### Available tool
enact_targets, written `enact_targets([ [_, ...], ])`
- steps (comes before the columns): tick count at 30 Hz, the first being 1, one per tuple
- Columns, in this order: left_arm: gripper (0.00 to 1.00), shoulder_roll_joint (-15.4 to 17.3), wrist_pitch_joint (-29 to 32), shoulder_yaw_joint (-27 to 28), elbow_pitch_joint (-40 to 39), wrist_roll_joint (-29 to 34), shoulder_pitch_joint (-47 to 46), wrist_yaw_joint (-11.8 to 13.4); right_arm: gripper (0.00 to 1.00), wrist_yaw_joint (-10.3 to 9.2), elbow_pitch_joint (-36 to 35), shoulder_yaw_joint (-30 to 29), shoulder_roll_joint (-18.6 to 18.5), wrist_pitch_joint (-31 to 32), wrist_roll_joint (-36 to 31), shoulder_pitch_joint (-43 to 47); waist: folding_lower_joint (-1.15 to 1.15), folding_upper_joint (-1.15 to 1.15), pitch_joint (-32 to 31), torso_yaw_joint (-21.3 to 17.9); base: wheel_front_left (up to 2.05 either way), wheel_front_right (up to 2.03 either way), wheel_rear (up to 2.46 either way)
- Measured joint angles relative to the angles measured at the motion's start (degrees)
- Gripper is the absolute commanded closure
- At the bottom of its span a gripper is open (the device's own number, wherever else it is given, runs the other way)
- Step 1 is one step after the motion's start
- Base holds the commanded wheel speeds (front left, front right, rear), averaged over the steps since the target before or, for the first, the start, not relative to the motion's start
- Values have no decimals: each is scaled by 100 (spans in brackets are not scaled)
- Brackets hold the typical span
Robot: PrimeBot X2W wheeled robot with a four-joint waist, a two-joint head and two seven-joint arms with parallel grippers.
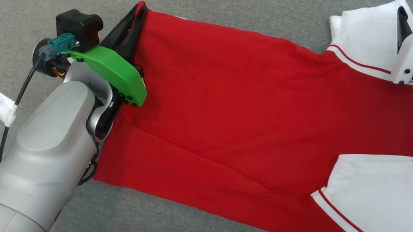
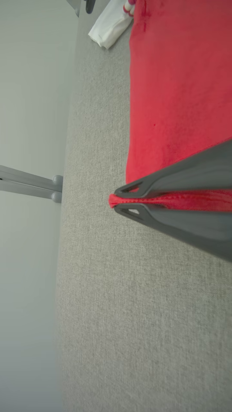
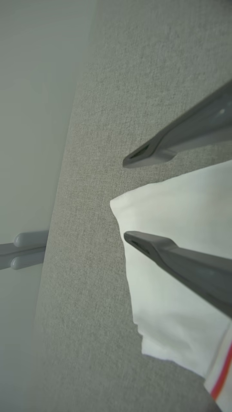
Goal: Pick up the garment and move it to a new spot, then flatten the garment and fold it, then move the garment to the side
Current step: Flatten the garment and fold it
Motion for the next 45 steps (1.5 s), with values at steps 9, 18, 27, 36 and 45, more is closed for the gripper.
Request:
enact_targets([
  [9, 100, -223, -96, -71, 94, -9, -124, -19, 0, 0, 1177, -503, -60, -16, -548, -689, 0, 0, 283, 399, 0, 0, 0],
  [18, 100, -254, -143, -47, 249, -26, -213, -53, 78, 1, 1695, -542, 58, -83, -701, -1001, 0, 0, 381, 359, 0, 0, 0],
  [27, 100, -153, -160, 60, 345, -20, -225, -66, 100, 5, 1946, -425, 224, -648, -678, -1042, 0, 0, 288, 185, 0, 0, 0],
  [36, 100, 54, -162, 286, 165, 53, 68, -64, 100, 4, 1723, 135, 350, -1475, -27, -849, -1, 0, -95, -73, 0, 0, 0],
  [45, 100, 211, -164, 495, -312, 97, 848, -86, 100, 4, 265, 1111, -47, -1916, 1396, 673, 0, 0, -724, -355, 0, 0, 0],
])
